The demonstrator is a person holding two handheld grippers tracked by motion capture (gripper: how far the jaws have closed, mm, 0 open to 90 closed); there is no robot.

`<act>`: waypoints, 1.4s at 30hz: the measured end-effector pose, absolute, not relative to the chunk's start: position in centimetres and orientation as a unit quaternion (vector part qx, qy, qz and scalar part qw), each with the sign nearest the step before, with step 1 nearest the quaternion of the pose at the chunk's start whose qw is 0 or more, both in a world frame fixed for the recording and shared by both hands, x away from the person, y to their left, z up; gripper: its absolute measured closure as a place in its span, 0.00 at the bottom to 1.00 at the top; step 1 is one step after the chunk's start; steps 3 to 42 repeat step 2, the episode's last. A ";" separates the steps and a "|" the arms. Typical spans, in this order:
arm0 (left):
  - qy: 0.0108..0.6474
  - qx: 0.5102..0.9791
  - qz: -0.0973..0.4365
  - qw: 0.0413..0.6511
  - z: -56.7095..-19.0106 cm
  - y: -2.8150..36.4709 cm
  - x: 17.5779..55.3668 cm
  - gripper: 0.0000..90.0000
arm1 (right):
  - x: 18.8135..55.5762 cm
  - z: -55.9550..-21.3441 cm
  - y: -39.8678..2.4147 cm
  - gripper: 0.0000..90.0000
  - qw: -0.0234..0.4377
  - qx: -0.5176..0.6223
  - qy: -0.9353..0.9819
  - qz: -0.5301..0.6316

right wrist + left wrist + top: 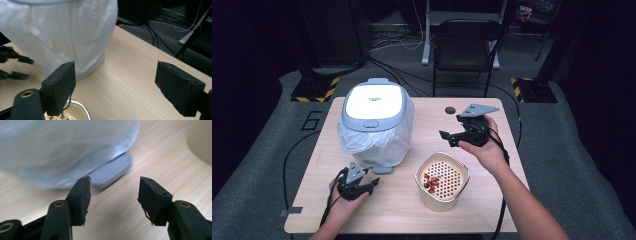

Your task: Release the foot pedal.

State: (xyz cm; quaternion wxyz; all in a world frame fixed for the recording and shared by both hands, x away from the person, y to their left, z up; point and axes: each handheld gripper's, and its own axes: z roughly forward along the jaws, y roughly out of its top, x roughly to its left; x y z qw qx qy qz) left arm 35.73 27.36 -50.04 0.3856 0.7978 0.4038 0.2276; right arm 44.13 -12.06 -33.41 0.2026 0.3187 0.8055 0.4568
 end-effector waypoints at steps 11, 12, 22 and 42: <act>0.414 0.794 0.228 0.384 -50.2 28.4 35.7 0.45 | 44.1 -34.6 -13.3 0.19 0.211 0.333 0.801 0.450; 0.414 0.794 0.228 0.384 -50.2 28.4 35.7 0.45 | 44.1 -34.6 -13.3 0.19 0.211 0.333 0.801 0.450; 0.414 0.794 0.228 0.384 -50.2 28.4 35.7 0.45 | 44.1 -34.6 -13.3 0.19 0.211 0.333 0.801 0.450; 0.414 0.794 0.228 0.384 -50.2 28.4 35.7 0.45 | 44.1 -34.6 -13.3 0.19 0.211 0.333 0.801 0.450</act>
